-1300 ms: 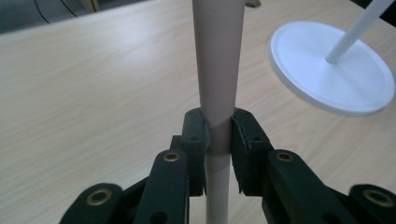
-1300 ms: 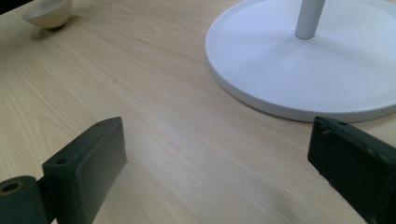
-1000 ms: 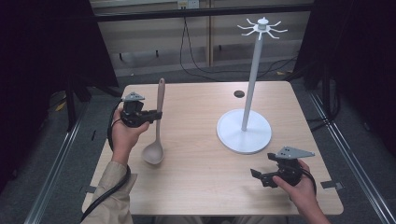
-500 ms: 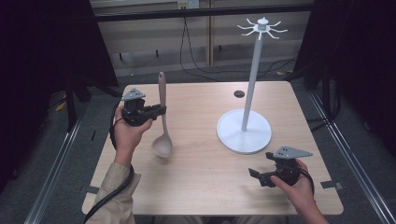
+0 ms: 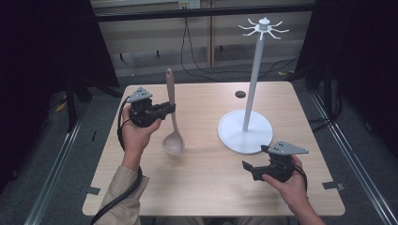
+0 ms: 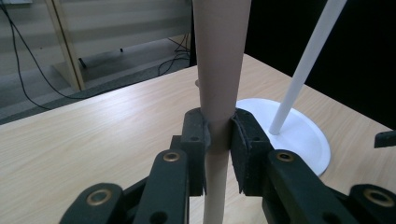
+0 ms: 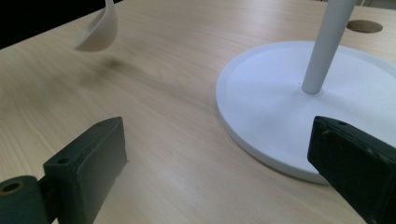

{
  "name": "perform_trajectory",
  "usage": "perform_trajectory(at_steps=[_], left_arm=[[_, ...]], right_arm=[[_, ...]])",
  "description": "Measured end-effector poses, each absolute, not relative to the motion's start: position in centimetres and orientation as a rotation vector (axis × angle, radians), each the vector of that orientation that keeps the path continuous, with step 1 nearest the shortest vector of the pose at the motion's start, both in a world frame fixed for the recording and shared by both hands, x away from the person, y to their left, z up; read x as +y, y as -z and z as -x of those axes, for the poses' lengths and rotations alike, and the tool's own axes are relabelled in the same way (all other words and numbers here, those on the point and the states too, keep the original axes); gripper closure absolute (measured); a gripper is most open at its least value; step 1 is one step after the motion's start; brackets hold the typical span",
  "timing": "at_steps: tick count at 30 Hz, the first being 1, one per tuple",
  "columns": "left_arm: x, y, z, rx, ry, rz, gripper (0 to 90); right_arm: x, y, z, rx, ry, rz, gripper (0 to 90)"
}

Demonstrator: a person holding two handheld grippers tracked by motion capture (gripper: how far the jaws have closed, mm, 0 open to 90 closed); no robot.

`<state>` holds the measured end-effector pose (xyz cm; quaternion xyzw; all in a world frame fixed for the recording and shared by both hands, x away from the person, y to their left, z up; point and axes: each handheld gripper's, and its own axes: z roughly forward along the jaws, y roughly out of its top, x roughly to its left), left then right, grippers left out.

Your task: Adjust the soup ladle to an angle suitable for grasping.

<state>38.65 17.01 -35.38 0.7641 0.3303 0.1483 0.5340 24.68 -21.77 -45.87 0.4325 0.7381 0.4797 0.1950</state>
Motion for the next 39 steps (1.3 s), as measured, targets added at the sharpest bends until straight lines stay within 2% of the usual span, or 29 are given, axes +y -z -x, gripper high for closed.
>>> perform_trajectory(at_steps=[6,20,39], left_arm=[[16.1,35.2,-38.2,0.779,-0.343,-1.804,76.5],[13.2,34.1,-36.7,0.719,-0.322,-1.795,76.5],[10.0,33.3,-35.0,0.634,-0.300,-1.794,76.4]], right_arm=[[-20.7,45.3,-25.2,2.024,-1.389,-1.219,7.0],[-17.3,43.5,-26.4,1.949,-1.447,-1.181,21.8],[-14.4,41.5,-27.2,1.919,-1.467,-1.116,34.3]])
